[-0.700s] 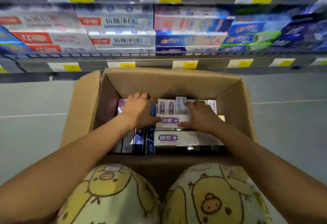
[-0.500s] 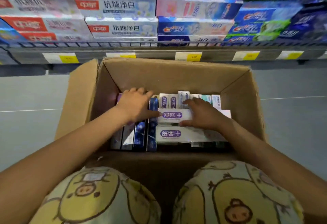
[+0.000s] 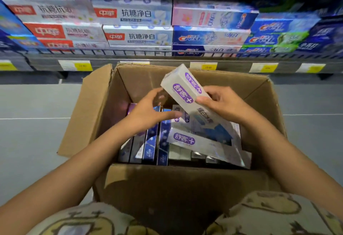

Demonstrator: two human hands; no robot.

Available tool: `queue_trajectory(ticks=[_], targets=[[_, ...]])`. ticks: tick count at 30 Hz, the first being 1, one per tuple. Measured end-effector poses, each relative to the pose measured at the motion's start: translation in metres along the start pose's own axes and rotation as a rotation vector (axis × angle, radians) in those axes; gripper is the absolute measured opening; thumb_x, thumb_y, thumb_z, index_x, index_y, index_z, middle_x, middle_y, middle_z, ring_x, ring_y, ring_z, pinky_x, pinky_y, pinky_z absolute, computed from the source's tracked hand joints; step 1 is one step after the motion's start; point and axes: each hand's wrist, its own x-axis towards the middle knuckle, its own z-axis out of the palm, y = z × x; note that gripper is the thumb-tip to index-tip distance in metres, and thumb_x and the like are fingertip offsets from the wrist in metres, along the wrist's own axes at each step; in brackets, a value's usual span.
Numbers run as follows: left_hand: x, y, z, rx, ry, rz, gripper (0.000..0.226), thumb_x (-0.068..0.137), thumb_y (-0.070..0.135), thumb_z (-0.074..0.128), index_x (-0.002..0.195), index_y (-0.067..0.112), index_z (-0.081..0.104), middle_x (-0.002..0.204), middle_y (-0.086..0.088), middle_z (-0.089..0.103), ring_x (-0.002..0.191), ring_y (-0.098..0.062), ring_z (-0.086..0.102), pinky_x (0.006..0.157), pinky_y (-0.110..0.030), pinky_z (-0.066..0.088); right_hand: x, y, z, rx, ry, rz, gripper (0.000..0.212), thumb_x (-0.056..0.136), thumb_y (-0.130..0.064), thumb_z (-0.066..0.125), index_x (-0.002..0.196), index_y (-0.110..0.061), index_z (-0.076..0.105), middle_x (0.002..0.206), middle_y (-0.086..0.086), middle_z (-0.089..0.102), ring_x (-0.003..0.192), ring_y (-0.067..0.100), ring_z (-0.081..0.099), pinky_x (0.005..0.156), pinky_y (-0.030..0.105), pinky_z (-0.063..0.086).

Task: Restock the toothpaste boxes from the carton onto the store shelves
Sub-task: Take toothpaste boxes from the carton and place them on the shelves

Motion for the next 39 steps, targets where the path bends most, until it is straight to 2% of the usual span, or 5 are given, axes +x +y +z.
queue_trajectory(ticks=[7, 18, 26, 31, 39], targets=[[-0.006, 0.03, 0.005, -0.457, -0.06, 0.13, 0.044, 0.068, 0.014, 0.07, 0.11, 0.015, 0.057, 0.097, 0.004, 0.074, 0.089, -0.011, 0.07, 0.07, -0.024, 0.055, 0.009, -0.047, 0.007, 0.437, 0.034, -0.066, 0.038, 0.093, -0.035, 0.051, 0.104, -0.003, 0.067, 0.098, 0.024, 0.07, 0.083, 0.029, 0.065, 0.071, 0.046, 0.052], [-0.008, 0.028, -0.005, -0.482, 0.149, 0.134, 0.049, 0.075, 0.023, 0.072, 0.116, 0.0, 0.057, 0.096, -0.006, 0.075, 0.089, -0.023, 0.072, 0.071, -0.035, 0.057, 0.008, -0.028, 0.0, 0.165, 0.185, 0.003, 0.053, 0.084, -0.06, 0.052, 0.087, -0.009, 0.067, 0.081, -0.001, 0.065, 0.078, 0.012, 0.054, 0.073, 0.027, 0.042], [-0.01, 0.019, -0.013, -0.521, 0.266, 0.116, 0.041, 0.074, 0.019, 0.078, 0.109, 0.003, 0.063, 0.099, -0.011, 0.073, 0.092, -0.03, 0.07, 0.081, -0.051, 0.054, -0.002, 0.042, 0.026, -0.276, -0.262, 0.32, 0.05, 0.08, -0.055, 0.061, 0.082, -0.006, 0.056, 0.077, 0.005, 0.05, 0.073, 0.018, 0.045, 0.062, 0.03, 0.033], [-0.018, 0.027, -0.019, -0.609, 0.312, 0.126, 0.028, 0.081, 0.017, 0.072, 0.105, 0.005, 0.064, 0.102, -0.018, 0.07, 0.098, -0.044, 0.065, 0.086, -0.059, 0.051, -0.006, 0.051, 0.042, -0.392, -0.568, 0.406, 0.068, 0.059, -0.066, 0.073, 0.111, -0.029, 0.051, 0.114, -0.006, 0.058, 0.099, 0.014, 0.054, 0.088, 0.033, 0.049], [-0.017, 0.028, -0.033, -0.497, 0.348, 0.172, 0.014, 0.087, 0.021, 0.063, 0.078, 0.024, 0.072, 0.075, 0.003, 0.069, 0.088, -0.034, 0.05, 0.082, -0.051, 0.052, -0.002, 0.055, 0.049, -0.421, -0.572, 0.299, 0.062, 0.059, -0.055, 0.081, 0.106, -0.028, 0.051, 0.105, -0.007, 0.059, 0.094, 0.012, 0.054, 0.078, 0.027, 0.048]])
